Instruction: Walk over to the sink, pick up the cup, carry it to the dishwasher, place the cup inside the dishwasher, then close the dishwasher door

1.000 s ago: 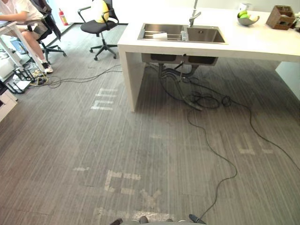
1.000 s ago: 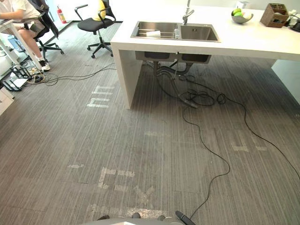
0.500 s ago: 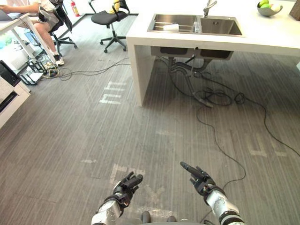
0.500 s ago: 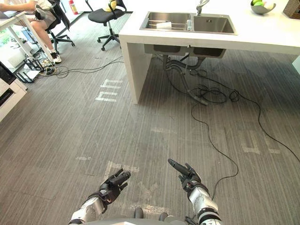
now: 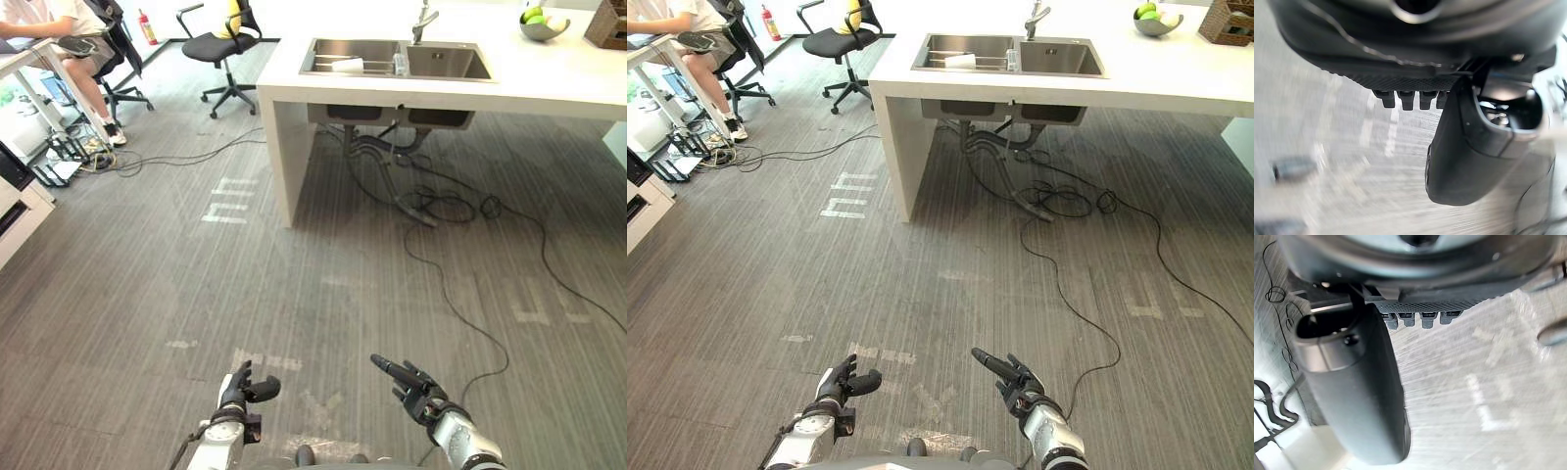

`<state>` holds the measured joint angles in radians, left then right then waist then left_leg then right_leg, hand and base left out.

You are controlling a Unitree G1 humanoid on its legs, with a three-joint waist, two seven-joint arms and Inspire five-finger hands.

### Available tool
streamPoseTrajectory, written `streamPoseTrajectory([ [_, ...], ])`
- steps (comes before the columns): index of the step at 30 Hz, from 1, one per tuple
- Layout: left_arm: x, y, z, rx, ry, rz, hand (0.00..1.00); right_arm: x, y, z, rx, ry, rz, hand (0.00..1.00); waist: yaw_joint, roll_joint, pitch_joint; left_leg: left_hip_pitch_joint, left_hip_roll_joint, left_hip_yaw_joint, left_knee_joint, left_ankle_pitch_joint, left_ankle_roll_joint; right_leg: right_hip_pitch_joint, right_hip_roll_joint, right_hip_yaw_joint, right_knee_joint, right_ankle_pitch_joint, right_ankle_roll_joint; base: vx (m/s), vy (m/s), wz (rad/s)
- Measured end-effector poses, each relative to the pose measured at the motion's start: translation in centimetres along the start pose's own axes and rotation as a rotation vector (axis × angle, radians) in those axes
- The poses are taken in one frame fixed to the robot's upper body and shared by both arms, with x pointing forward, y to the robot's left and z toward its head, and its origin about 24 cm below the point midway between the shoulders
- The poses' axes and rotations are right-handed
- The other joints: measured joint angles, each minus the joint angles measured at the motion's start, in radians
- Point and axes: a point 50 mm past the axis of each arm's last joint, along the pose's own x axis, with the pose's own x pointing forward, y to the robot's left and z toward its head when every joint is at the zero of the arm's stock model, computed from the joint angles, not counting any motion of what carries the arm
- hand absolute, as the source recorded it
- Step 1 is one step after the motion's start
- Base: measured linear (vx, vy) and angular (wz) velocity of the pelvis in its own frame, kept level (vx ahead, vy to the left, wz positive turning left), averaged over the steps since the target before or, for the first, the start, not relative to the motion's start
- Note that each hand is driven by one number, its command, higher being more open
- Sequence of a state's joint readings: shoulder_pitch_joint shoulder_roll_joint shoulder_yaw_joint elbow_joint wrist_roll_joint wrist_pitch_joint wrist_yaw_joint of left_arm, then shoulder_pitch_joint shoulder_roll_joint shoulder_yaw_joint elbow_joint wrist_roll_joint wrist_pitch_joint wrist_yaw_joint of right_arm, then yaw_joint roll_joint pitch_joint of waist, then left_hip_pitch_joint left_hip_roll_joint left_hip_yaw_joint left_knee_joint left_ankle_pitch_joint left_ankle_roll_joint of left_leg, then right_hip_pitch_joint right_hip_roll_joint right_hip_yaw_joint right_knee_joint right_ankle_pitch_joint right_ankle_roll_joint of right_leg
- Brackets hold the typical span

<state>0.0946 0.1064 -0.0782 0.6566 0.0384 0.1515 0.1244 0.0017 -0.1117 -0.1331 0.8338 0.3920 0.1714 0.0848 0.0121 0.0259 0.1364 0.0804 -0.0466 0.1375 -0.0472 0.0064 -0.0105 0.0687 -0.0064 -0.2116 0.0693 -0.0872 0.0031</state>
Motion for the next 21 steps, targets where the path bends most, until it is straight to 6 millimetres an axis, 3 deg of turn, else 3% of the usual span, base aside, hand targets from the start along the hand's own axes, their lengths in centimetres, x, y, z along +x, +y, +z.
streamPoseTrajectory([
  [7, -1.4, -0.3, -4.4, -0.11, 0.148, -0.045, 1.0, -1.3, -2.3, -4.4, -0.007, 0.11, -0.045, 1.0, -0.001, -0.003, 0.002, 0.019, 0.001, 0.04, -0.005, -0.003, 0.008, 0.001, 0.001, 0.034, 0.007, 0.001, 0.0, 0.02, 0.011, -0.15],
  [12, -1.2, -0.4, -5.3, -0.205, 0.222, -0.102, 1.0, -1.5, -2.6, -5.3, 0.103, 0.119, -0.047, 1.0, 0.0, -0.007, 0.006, 0.041, 0.003, 0.044, 0.001, -0.016, 0.02, -0.003, -0.006, 0.031, 0.074, -0.028, 0.017, -0.03, -0.002, 0.0],
  [15, -1.0, -0.2, -5.3, -0.269, 0.209, -0.136, 1.0, -1.6, -2.8, -5.2, 0.203, 0.09, -0.04, 1.0, 0.0, -0.02, 0.012, 0.05, -0.01, 0.061, 0.022, -0.042, 0.072, -0.053, -0.058, -0.015, 0.229, -0.114, 0.044, -0.07, 0.016, -0.07],
  [17, -0.8, -0.5, -5.1, -0.316, 0.21, -0.154, 1.0, -1.5, -3.1, -4.4, 0.199, 0.045, -0.033, 1.0, -0.004, -0.028, 0.021, 0.047, -0.016, 0.064, 0.032, -0.046, 0.093, -0.145, -0.132, -0.065, 0.47, -0.137, 0.039, -0.03, 0.034, 0.01],
  [18, -0.7, -0.5, -5.2, -0.345, 0.219, -0.156, 1.0, -1.5, -3.2, -4.0, 0.204, 0.034, -0.035, 1.0, -0.003, -0.03, 0.023, 0.044, -0.017, 0.062, 0.04, -0.049, 0.093, -0.177, -0.16, -0.071, 0.557, -0.127, 0.026, 0.02, 0.023, 0.16],
  [19, -0.5, -0.3, -5.0, -0.389, 0.227, -0.157, 1.0, -1.2, -3.1, -3.4, 0.217, 0.026, -0.033, 1.0, -0.002, -0.036, 0.035, 0.046, -0.017, 0.052, 0.06, -0.059, 0.088, -0.205, -0.205, -0.067, 0.658, -0.079, 0.015, 0.04, -0.014, 0.27],
  [20, -0.3, 0.0, -4.5, -0.409, 0.222, -0.165, 1.0, -0.9, -2.8, -3.1, 0.229, 0.026, -0.029, 1.0, -0.001, -0.05, 0.053, 0.058, -0.017, 0.04, 0.063, -0.06, 0.086, -0.222, -0.213, -0.066, 0.719, -0.054, 0.003, 0.06, -0.035, 0.31],
  [21, -0.2, 0.2, -4.3, -0.411, 0.217, -0.169, 1.0, -0.8, -2.7, -2.9, 0.229, 0.026, -0.025, 1.0, 0.0, -0.056, 0.062, 0.071, -0.017, 0.039, 0.06, -0.059, 0.084, -0.221, -0.218, -0.063, 0.736, -0.046, 0.014, 0.08, -0.084, 0.26],
])
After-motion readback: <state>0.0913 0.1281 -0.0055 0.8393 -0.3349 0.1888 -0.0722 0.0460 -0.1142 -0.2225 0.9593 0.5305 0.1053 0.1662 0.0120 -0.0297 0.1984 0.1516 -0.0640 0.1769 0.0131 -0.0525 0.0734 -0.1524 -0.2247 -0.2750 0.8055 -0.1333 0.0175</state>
